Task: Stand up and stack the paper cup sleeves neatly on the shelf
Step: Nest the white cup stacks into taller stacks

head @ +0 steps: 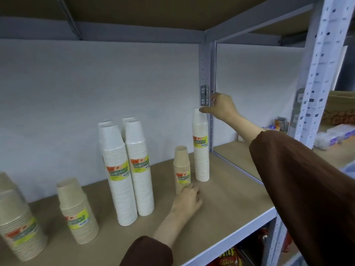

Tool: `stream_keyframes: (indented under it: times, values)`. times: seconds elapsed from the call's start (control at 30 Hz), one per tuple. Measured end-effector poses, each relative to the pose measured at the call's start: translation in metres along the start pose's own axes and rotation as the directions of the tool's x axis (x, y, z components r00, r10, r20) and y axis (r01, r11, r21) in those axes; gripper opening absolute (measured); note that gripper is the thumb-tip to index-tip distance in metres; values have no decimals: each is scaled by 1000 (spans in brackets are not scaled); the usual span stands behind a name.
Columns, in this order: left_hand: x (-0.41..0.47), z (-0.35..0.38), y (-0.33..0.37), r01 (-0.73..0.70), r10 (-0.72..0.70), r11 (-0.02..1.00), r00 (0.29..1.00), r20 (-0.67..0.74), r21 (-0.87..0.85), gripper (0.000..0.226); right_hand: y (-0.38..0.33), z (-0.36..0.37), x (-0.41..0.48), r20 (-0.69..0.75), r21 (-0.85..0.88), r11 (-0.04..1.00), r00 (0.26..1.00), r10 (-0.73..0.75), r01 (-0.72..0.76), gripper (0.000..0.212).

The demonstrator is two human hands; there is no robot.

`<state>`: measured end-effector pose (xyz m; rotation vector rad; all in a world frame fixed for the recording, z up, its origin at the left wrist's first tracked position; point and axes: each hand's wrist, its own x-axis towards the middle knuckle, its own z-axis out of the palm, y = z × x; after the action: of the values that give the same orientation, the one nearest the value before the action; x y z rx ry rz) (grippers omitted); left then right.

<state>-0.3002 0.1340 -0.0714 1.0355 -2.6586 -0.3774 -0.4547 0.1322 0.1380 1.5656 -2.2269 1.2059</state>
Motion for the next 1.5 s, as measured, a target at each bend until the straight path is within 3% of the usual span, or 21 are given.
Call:
stream_keyframes:
  times: [0.27, 0.53, 0.83, 1.17, 1.33, 1.5]
  values:
    - [-2, 28, -5, 39, -38, 999, 999, -29, 26, 32, 6, 25, 10, 190, -28, 1000, 982, 18, -13, 74]
    - [-6, 30, -5, 29, -27, 999, 999, -43, 29, 31, 4, 29, 7, 34, 75, 996, 999, 39, -42, 58]
    - [-31, 22, -4, 18, -15, 998, 998, -58, 53, 31, -24, -23, -12, -111, 75, 997, 994, 13, -5, 46]
    - [-99, -6, -40, 102, -97, 994, 988, -120, 33, 32, -96, -62, -62, 107, 327, 938, 982, -154, 111, 35]
    - [-135, -26, -70, 177, -167, 983, 973, -159, 52, 29, -129, -41, -84, 251, 417, 902, 941, -228, 108, 43]
    - [-164, -39, -93, 296, -285, 954, 941, -183, 36, 26, -150, -11, -97, 318, 421, 899, 909, -271, 121, 34]
